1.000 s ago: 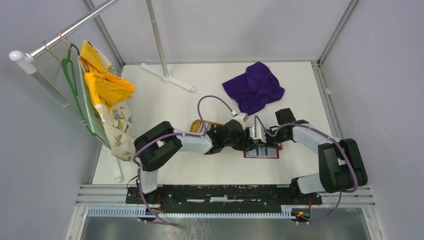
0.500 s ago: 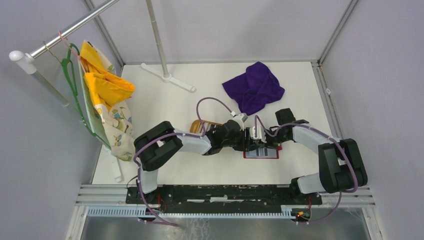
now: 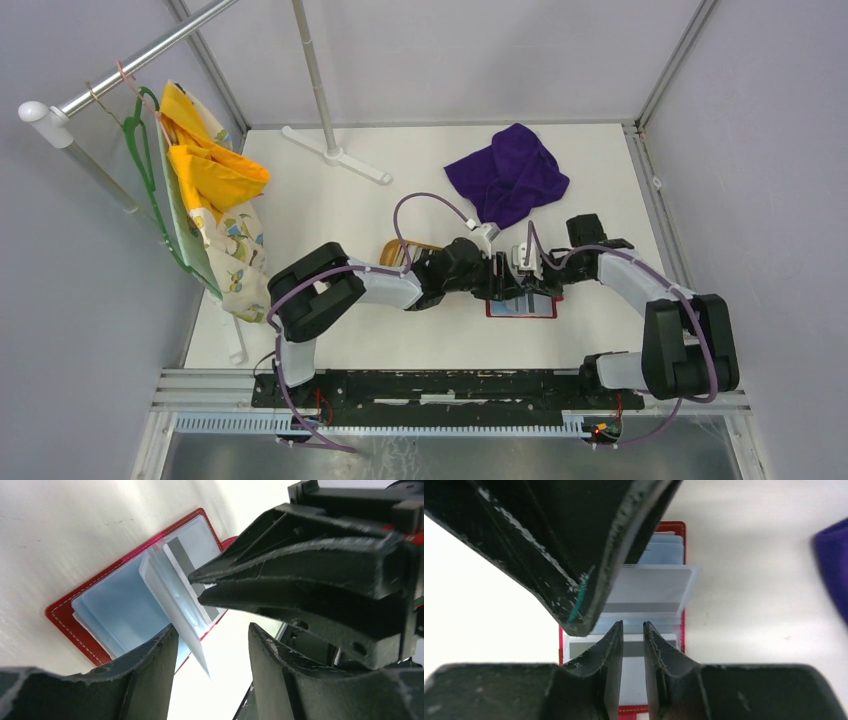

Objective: Put the credit cards into the card holder
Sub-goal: Turn over the card slot in the card holder.

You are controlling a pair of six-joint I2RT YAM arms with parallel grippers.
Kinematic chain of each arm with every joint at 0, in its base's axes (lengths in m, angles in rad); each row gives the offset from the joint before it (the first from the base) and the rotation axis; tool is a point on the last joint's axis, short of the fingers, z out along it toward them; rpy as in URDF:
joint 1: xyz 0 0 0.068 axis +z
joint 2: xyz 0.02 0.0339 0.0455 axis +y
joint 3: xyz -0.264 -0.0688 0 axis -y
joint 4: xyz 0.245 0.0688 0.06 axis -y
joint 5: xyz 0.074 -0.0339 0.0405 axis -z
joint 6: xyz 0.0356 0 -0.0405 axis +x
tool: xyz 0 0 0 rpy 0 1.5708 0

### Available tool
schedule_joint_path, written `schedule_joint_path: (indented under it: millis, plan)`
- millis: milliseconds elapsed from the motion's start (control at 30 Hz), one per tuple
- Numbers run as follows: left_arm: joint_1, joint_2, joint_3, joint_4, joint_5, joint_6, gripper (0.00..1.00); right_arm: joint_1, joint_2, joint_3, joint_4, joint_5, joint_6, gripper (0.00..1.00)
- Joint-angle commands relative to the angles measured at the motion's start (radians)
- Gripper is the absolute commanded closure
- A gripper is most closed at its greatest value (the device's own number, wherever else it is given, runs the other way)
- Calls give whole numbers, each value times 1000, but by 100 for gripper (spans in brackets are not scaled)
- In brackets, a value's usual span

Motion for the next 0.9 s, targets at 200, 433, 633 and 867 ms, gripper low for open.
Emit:
schedule_joint_path:
  millis: [200,433,633,867]
  plan:
    - [-5,30,57,113,75,-46,39,-123,-129,49,55,-41,153,70]
    - [-37,104,121,139,102,-60,40,-183,-176,56,179,36,378,69]
    - [-69,164,172,160,116,-70,40,-200,-185,49,203,11,419,69]
    - [-76,14,59,193,26,57,41,-207,-189,59,138,-126,355,69]
